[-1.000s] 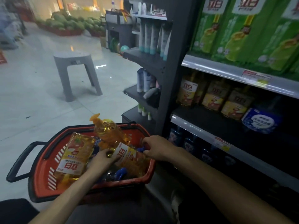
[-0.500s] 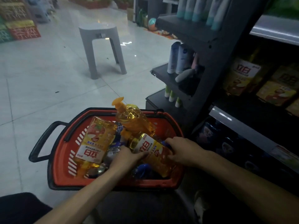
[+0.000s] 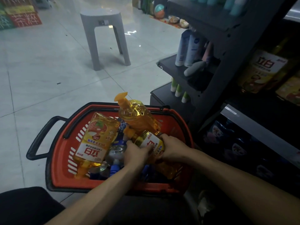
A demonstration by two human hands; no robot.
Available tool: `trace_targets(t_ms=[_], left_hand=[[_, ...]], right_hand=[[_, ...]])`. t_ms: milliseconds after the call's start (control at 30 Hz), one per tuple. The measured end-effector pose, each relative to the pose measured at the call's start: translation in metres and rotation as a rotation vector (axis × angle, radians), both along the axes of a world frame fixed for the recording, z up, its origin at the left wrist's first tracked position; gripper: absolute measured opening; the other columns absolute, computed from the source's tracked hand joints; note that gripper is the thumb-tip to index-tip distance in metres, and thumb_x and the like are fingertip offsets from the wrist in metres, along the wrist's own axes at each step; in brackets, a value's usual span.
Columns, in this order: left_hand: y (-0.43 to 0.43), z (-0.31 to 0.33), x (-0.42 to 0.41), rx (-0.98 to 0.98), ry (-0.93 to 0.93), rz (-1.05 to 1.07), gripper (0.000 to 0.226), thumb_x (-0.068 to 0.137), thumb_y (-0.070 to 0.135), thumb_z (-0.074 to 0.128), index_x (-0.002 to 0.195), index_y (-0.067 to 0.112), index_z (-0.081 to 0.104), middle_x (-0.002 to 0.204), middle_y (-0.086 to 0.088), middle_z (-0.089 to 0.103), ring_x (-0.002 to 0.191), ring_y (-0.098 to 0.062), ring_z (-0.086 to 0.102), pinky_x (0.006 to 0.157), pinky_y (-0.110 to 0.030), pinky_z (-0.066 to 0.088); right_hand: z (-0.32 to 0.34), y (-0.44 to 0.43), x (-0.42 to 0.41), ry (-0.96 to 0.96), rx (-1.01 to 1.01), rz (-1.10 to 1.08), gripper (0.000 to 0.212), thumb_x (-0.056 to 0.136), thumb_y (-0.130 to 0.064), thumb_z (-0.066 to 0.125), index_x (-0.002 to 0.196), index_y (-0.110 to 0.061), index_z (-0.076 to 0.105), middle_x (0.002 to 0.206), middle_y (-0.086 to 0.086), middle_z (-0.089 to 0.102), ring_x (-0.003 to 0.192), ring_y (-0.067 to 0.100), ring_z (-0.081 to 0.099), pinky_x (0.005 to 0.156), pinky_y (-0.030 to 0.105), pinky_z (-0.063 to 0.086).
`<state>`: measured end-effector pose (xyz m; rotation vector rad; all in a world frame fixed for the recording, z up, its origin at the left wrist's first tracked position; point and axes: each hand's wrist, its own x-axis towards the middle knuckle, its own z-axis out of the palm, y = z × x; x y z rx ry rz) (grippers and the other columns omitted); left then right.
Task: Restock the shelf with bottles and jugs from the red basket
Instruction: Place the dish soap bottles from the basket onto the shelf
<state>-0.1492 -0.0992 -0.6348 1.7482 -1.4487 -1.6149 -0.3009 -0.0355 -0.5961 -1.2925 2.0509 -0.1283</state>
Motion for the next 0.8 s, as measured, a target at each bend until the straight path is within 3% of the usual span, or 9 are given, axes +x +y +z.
trace_targets(t_ms=[133,233,267,367,467,533,700,800], left_hand=[[-0.007,-0.001,0.003,0.146,0.142,0.114,0.054,0.078,0.02,0.089,0.122,0.015,0.057,0.113,-0.013,0.074,0.096,-0.033,0.075,0.077,-0.052,0.065],[-0.008,0.012,0.009,0.193,0.264,0.143,0.052,0.081,0.011,0.086,0.126,0.015,0.059,0.111,-0.014,0.075,0.097,-0.033,0.076,0.059,-0.039,0.064],[-0.007,0.016,0.011,0.17,0.282,0.133,0.053,0.081,0.008,0.086,0.126,0.016,0.059,0.111,-0.012,0.075,0.098,-0.033,0.076,0.06,-0.04,0.064],[-0.005,0.026,0.015,0.118,0.298,0.103,0.057,0.077,0.005,0.089,0.124,0.021,0.06,0.114,-0.005,0.073,0.103,-0.032,0.073,0.083,-0.052,0.064],[0.001,0.03,0.021,0.083,0.323,0.072,0.051,0.076,0.004,0.089,0.114,0.025,0.062,0.117,-0.004,0.072,0.107,-0.03,0.072,0.084,-0.052,0.064],[0.005,0.036,0.024,-0.015,0.32,0.032,0.05,0.077,0.004,0.089,0.107,0.032,0.06,0.115,-0.002,0.072,0.107,-0.025,0.071,0.083,-0.047,0.064],[0.009,0.061,0.027,-0.194,0.355,-0.105,0.07,0.076,0.007,0.09,0.137,0.019,0.056,0.119,0.004,0.07,0.11,-0.014,0.069,0.091,-0.042,0.063],[0.008,0.083,0.025,-0.294,0.352,-0.253,0.075,0.071,0.024,0.092,0.138,0.017,0.058,0.119,0.005,0.071,0.109,-0.01,0.069,0.094,-0.037,0.061]], right_hand=[[-0.005,-0.007,0.002,-0.064,-0.005,-0.08,0.094,0.06,-0.041,0.095,0.135,-0.024,0.042,0.12,-0.005,0.06,0.107,0.015,0.06,0.093,0.039,0.056],[-0.003,-0.012,0.003,-0.123,0.021,-0.128,0.106,0.047,-0.046,0.097,0.136,-0.025,0.042,0.125,-0.003,0.056,0.113,0.019,0.058,0.098,0.043,0.054],[-0.003,-0.013,0.003,-0.134,0.026,-0.137,0.106,0.043,-0.05,0.095,0.134,-0.026,0.045,0.126,-0.002,0.055,0.113,0.02,0.058,0.098,0.044,0.055],[-0.006,-0.012,0.003,-0.166,-0.007,-0.164,0.103,0.032,-0.058,0.087,0.125,-0.029,0.052,0.122,-0.002,0.059,0.105,0.019,0.062,0.091,0.043,0.059],[0.0,-0.003,0.007,-0.211,-0.067,-0.216,0.086,0.047,-0.045,0.095,0.121,-0.031,0.054,0.112,-0.008,0.062,0.101,0.014,0.062,0.084,0.035,0.058],[0.004,0.005,0.007,-0.224,-0.126,-0.253,0.084,0.041,-0.046,0.094,0.114,-0.034,0.056,0.107,-0.01,0.065,0.099,0.011,0.063,0.084,0.036,0.059],[0.023,0.023,-0.002,-0.25,-0.29,-0.324,0.078,0.044,-0.029,0.099,0.11,-0.035,0.058,0.103,-0.01,0.07,0.099,0.009,0.066,0.086,0.036,0.06],[0.041,0.032,-0.01,-0.304,-0.379,-0.368,0.088,0.044,-0.023,0.101,0.12,-0.03,0.058,0.11,-0.008,0.07,0.104,0.011,0.067,0.089,0.039,0.06]])
